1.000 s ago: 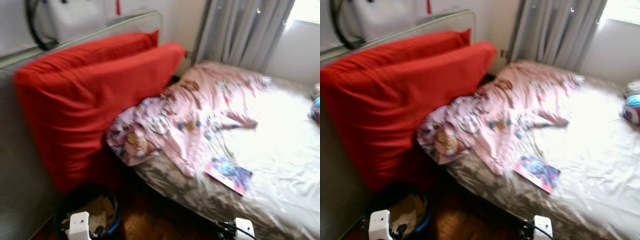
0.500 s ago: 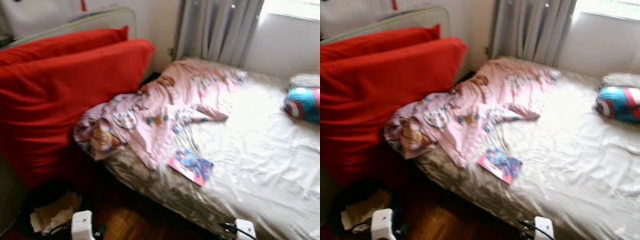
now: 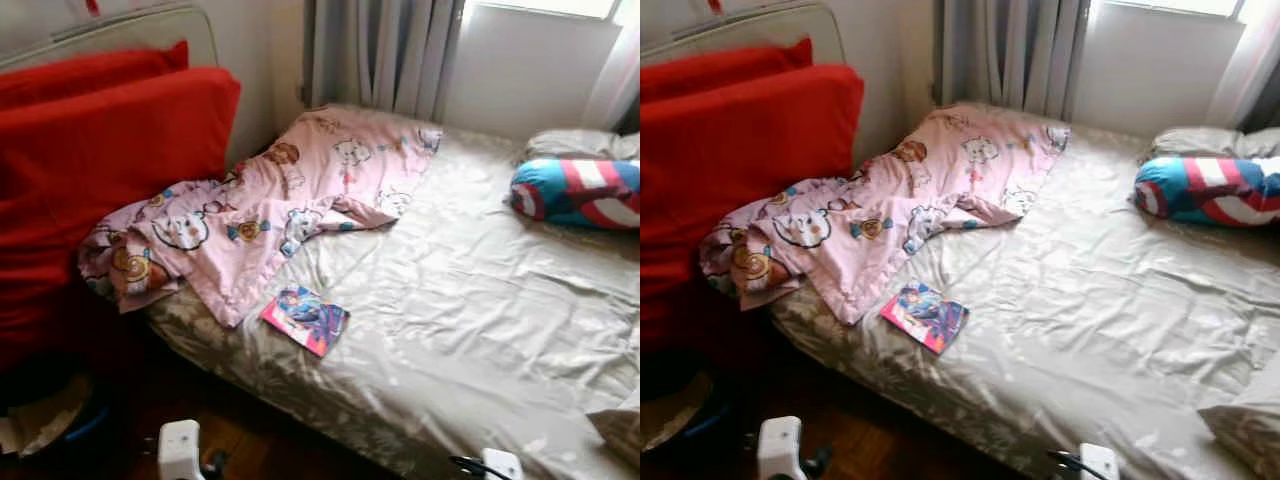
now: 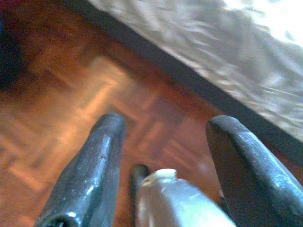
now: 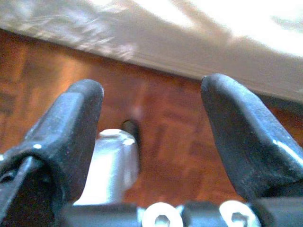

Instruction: Clean up the room

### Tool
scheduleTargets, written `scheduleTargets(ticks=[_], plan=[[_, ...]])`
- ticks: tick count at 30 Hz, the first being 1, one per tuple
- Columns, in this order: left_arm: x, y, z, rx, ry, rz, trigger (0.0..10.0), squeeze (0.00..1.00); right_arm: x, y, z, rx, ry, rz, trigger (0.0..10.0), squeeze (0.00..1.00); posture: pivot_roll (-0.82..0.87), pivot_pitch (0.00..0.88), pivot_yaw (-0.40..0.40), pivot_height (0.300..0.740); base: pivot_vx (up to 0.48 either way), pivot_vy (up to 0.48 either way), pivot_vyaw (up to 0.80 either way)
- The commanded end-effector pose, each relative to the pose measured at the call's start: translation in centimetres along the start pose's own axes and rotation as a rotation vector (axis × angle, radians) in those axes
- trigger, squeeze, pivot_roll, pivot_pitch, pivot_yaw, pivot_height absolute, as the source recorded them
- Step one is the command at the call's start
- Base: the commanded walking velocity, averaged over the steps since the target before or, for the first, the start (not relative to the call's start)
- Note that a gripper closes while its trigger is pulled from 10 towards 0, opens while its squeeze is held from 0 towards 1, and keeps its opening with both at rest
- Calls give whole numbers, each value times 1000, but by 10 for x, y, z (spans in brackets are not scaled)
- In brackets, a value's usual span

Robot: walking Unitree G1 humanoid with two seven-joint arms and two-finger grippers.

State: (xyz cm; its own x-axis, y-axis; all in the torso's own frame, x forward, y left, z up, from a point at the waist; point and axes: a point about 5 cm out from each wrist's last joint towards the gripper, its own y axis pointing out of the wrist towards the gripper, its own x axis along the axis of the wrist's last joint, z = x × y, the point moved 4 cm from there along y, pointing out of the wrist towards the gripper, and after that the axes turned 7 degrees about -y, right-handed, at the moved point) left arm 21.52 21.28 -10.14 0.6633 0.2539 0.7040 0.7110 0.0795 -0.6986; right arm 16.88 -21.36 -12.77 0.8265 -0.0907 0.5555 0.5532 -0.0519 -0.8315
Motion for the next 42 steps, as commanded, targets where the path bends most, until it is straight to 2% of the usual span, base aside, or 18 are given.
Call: scheduleTargets(ticks=[1, 10, 26, 36, 42], plan=[[-3, -2, 11, 21, 23, 20, 10000, 0, 7, 2, 6, 7, 3, -22, 10000, 0, 76, 0, -39, 740, 0, -480, 0], [-3, -2, 9, 12, 31, 21, 10000, 0, 5, 2, 4, -4, -2, -11, 10000, 0, 72, 0, -39, 740, 0, -480, 0], [-3, -2, 9, 16, 26, 20, 10000, 0, 4, 2, 4, -10, 0, -3, 10000, 0, 71, 0, -43, 740, 0, -477, -622], [-2, -1, 9, 21, 20, 20, 10000, 0, 6, 2, 4, -11, 10, -11, 10000, 0, 70, 0, -41, 740, 0, 0, -612], [-2, -1, 10, 20, 22, 19, 10000, 0, 7, 2, 5, -9, 17, -21, 10000, 0, 72, 0, -39, 740, 0, 0, 0]])
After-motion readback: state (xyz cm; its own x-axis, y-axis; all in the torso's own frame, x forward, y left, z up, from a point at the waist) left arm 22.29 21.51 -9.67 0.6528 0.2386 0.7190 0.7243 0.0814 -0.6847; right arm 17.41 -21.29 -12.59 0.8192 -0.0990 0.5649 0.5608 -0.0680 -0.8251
